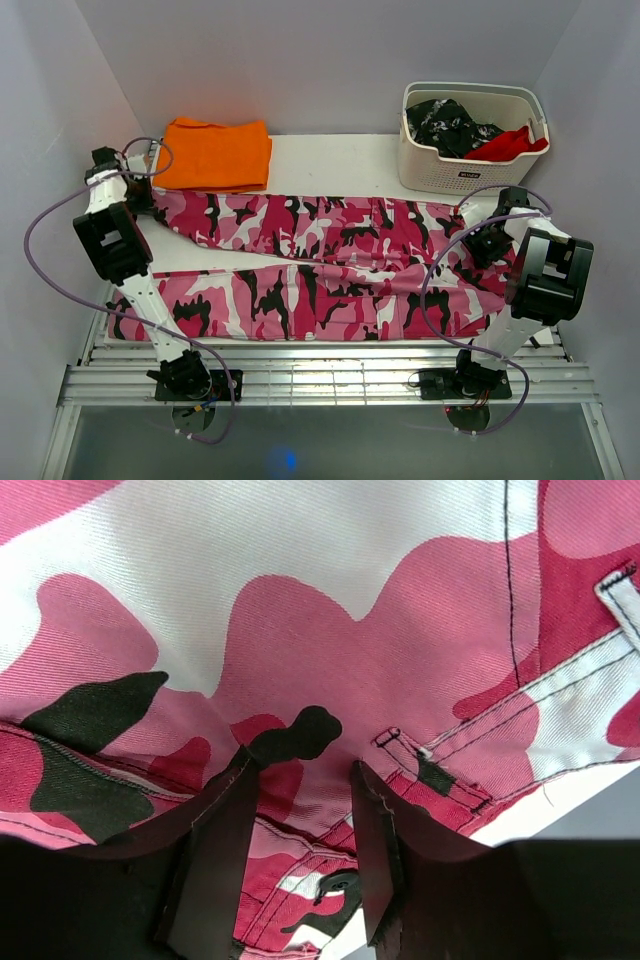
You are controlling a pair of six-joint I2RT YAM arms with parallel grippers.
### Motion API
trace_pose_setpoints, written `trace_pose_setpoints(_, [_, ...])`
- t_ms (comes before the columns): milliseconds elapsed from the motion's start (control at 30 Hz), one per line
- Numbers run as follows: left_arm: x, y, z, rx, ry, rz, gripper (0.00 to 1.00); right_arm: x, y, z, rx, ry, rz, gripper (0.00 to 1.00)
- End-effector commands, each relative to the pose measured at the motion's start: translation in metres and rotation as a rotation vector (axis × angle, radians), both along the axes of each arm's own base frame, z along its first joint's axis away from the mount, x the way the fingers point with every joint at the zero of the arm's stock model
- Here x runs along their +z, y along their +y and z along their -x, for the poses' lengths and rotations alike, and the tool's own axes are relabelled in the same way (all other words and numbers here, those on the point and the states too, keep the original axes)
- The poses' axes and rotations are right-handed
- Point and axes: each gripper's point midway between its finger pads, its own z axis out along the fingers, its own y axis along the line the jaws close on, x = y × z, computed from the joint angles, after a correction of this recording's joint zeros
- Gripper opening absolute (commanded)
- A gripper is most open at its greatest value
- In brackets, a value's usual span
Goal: Fold and stack the trousers
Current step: Flatten the trousers out
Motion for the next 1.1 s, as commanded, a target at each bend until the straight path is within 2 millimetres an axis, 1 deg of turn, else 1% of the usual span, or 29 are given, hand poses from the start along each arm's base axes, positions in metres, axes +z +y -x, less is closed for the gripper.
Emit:
trace_pose_setpoints(0, [0.063, 0.012, 0.004, -0.063, 0.013, -0.161, 0.00, -0.002, -0.010, 0.009, 0.008, 0.038, 0.043, 0.47])
trace_pose_setpoints(33, [0.077, 0.017, 0.004, -0.071, 0.008, -0.198, 0.00, -0.001, -0.010, 0.007, 0.009, 0.035, 0.044, 0.45])
trace_pose_setpoints(67, [0.079, 0.016, 0.018, -0.086, 0.060, -0.207, 0.00, -0.001, -0.010, 0.008, 0.014, 0.039, 0.047, 0.44])
trace_pose_setpoints(100, [0.082, 0.022, 0.028, -0.112, 0.098, -0.253, 0.00, 0.000, -0.011, 0.008, 0.018, 0.038, 0.052, 0.43])
trace_pose_setpoints(133, [0.085, 0.020, 0.042, -0.128, 0.143, -0.257, 0.00, 0.001, -0.012, 0.009, 0.029, 0.040, 0.064, 0.42])
trace_pose_setpoints(233, [0.084, 0.027, 0.066, -0.165, 0.217, -0.308, 0.00, 0.004, -0.014, 0.011, 0.044, 0.034, 0.082, 0.38])
trace_pose_setpoints(267, [0.079, 0.027, 0.075, -0.172, 0.245, -0.297, 0.00, 0.005, -0.015, 0.013, 0.049, 0.032, 0.085, 0.36])
trace_pose_setpoints(333, [0.071, 0.030, 0.087, -0.182, 0.287, -0.278, 0.00, 0.007, -0.020, 0.021, 0.069, 0.047, 0.126, 0.35])
trace_pose_setpoints(367, [0.057, 0.029, 0.096, -0.205, 0.337, -0.253, 0.02, 0.007, -0.019, 0.024, 0.078, 0.055, 0.129, 0.34])
trace_pose_setpoints(400, [0.046, 0.034, 0.108, -0.199, 0.389, -0.250, 0.12, 0.007, -0.019, 0.028, 0.095, 0.062, 0.134, 0.34])
trace_pose_setpoints(433, [0.039, 0.035, 0.111, -0.204, 0.405, -0.237, 0.24, 0.007, -0.019, 0.033, 0.102, 0.079, 0.134, 0.32])
trace_pose_setpoints(467, [0.035, 0.037, 0.110, -0.208, 0.401, -0.233, 0.47, 0.006, -0.018, 0.037, 0.109, 0.090, 0.135, 0.31])
trace_pose_setpoints(500, [0.034, 0.044, 0.108, -0.192, 0.391, -0.237, 0.52, 0.005, -0.017, 0.043, 0.118, 0.102, 0.137, 0.29])
trace_pose_setpoints(533, [0.036, 0.040, 0.099, -0.195, 0.343, -0.210, 0.54, 0.005, -0.019, 0.047, 0.135, 0.116, 0.148, 0.27])
trace_pose_setpoints(567, [0.041, 0.041, 0.091, -0.190, 0.309, -0.212, 0.64, 0.004, -0.019, 0.052, 0.140, 0.129, 0.153, 0.25])
trace_pose_setpoints(600, [0.046, 0.042, 0.084, -0.185, 0.279, -0.217, 0.66, 0.005, -0.021, 0.054, 0.145, 0.128, 0.165, 0.25])
trace_pose_setpoints(633, [0.057, 0.041, 0.073, -0.184, 0.227, -0.211, 0.68, 0.001, -0.024, 0.061, 0.152, 0.146, 0.179, 0.23])
trace_pose_setpoints(667, [0.063, 0.039, 0.068, -0.182, 0.199, -0.205, 0.71, 0.000, -0.026, 0.060, 0.148, 0.139, 0.189, 0.22])
trace_pose_setpoints(700, [0.072, 0.038, 0.064, -0.183, 0.170, -0.206, 0.82, -0.003, -0.031, 0.062, 0.135, 0.144, 0.199, 0.21])
trace_pose_setpoints(733, [0.076, 0.036, 0.062, -0.184, 0.151, -0.203, 0.83, -0.004, -0.033, 0.062, 0.126, 0.147, 0.201, 0.21])
trace_pose_setpoints(800, [0.077, 0.031, 0.062, -0.192, 0.138, -0.185, 0.84, -0.010, -0.036, 0.063, 0.105, 0.168, 0.194, 0.21])
trace_pose_setpoints(900, [0.066, 0.024, 0.065, -0.187, 0.143, -0.151, 0.86, -0.011, -0.037, 0.058, 0.088, 0.167, 0.183, 0.20])
trace_pose_setpoints(933, [0.065, 0.023, 0.062, -0.185, 0.122, -0.139, 0.86, -0.010, -0.037, 0.055, 0.087, 0.161, 0.185, 0.20])
trace_pose_setpoints(967, [0.057, 0.023, 0.065, -0.167, 0.122, -0.115, 0.87, -0.008, -0.038, 0.052, 0.078, 0.153, 0.185, 0.20])
trace_pose_setpoints(1067, [0.050, 0.013, 0.058, -0.131, 0.060, -0.005, 0.87, -0.005, -0.041, 0.049, 0.068, 0.142, 0.192, 0.20])
